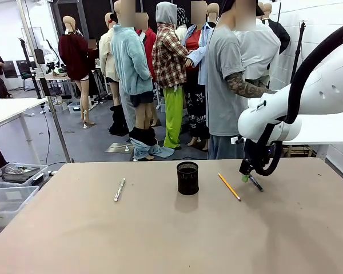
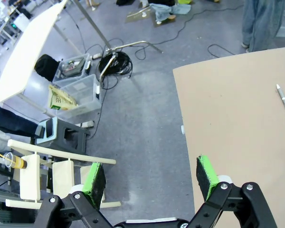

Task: Place the pens into the pen holder.
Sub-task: Pick up a writing instrument from the table and place it into the Pen holder.

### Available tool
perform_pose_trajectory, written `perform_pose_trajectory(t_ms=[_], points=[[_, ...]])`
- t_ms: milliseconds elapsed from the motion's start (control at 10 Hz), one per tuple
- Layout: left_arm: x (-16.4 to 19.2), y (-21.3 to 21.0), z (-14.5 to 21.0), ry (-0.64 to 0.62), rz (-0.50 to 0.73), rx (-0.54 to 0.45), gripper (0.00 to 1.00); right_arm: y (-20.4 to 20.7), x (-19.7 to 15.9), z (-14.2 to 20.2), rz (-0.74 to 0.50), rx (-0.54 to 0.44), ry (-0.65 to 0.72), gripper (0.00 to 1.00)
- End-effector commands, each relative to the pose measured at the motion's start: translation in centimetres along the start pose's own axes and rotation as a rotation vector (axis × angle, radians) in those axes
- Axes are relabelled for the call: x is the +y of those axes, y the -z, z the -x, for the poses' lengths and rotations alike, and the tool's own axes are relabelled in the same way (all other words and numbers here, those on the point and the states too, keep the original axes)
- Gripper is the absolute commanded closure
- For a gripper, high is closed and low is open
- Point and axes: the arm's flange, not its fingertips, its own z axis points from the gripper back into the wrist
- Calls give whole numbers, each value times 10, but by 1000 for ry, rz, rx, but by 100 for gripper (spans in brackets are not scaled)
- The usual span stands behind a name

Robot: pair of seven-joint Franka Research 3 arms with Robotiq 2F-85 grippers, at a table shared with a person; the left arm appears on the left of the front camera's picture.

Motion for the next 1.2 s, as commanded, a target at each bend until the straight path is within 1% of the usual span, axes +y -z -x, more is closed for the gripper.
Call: perform_pose_trajectory(t_ms=[0,100,300,400,500,800,900,1000,1100], points=[[2,1,0,12,-15,-7,0,7,8,-2,49,30,6,0],[2,1,0,12,-15,-7,0,10,4,-4,52,41,27,0],[2,1,0,12,-15,-7,0,10,10,-2,57,66,15,0],[2,1,0,12,-15,-7,0,9,11,-3,67,71,15,4],[2,1,0,12,-15,-7,0,9,11,-3,90,79,21,22],[2,1,0,12,-15,-7,0,11,15,-7,115,116,24,82],[2,1,0,12,-15,-7,0,12,17,-8,130,123,34,100],[2,1,0,12,-15,-7,0,14,19,-10,149,134,38,100],[2,1,0,12,-15,-7,0,13,21,-10,142,139,34,100]])
